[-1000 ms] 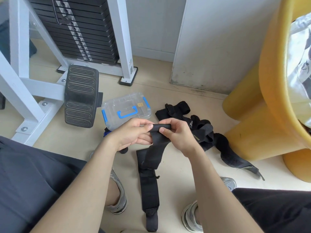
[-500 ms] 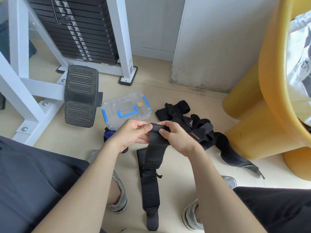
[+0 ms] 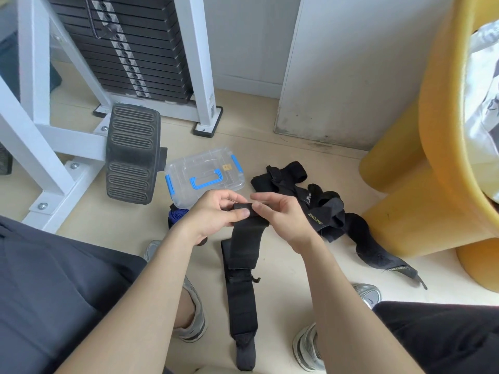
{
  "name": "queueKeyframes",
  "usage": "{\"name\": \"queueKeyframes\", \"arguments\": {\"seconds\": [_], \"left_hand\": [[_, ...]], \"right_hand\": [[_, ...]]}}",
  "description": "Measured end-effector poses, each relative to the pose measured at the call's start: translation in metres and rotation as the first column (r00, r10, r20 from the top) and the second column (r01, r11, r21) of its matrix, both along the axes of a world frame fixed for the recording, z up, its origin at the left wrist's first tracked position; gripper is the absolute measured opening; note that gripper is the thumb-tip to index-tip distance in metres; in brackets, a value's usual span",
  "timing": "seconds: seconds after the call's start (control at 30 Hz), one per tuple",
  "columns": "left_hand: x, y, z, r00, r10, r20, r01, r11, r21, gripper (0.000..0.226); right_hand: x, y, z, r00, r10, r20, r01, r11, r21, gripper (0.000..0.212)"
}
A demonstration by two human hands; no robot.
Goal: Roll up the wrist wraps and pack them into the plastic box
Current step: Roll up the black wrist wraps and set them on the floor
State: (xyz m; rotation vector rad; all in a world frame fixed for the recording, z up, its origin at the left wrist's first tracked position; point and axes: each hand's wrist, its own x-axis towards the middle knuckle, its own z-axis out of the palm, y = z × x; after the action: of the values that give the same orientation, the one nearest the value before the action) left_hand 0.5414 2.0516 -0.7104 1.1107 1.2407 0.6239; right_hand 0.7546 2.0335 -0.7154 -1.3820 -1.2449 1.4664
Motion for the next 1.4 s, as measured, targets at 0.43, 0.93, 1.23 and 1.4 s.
{"name": "queueKeyframes", "arguments": {"seconds": [0.43, 0.93, 1.23, 1.4], "left_hand": [[0.000, -0.003, -0.015, 0.966, -0.158, -0.203, 0.156, 0.987, -0.030, 0.012], [-0.008, -0.003, -0.016, 0.974, -0.156, -0.166, 0.166, 0.985, 0.049, 0.040], [0.000, 0.001, -0.017, 0.967, -0.011, -0.256, 0.051, 0.987, 0.151, 0.054], [0.000, -0.001, -0.016, 0.969, -0.124, -0.212, 0.110, 0.991, -0.077, 0.032]], "right_hand": [[0.000, -0.006, -0.019, 0.982, -0.035, 0.188, 0.027, 0.999, 0.043, 0.023], [0.002, -0.007, -0.019, 0.967, 0.164, 0.197, -0.134, 0.979, -0.156, 0.024], [-0.011, -0.007, -0.014, 0.870, 0.134, 0.475, -0.182, 0.982, 0.057, 0.022], [-0.010, -0.010, -0.019, 0.904, 0.052, 0.424, -0.099, 0.991, 0.088, 0.019]]}}
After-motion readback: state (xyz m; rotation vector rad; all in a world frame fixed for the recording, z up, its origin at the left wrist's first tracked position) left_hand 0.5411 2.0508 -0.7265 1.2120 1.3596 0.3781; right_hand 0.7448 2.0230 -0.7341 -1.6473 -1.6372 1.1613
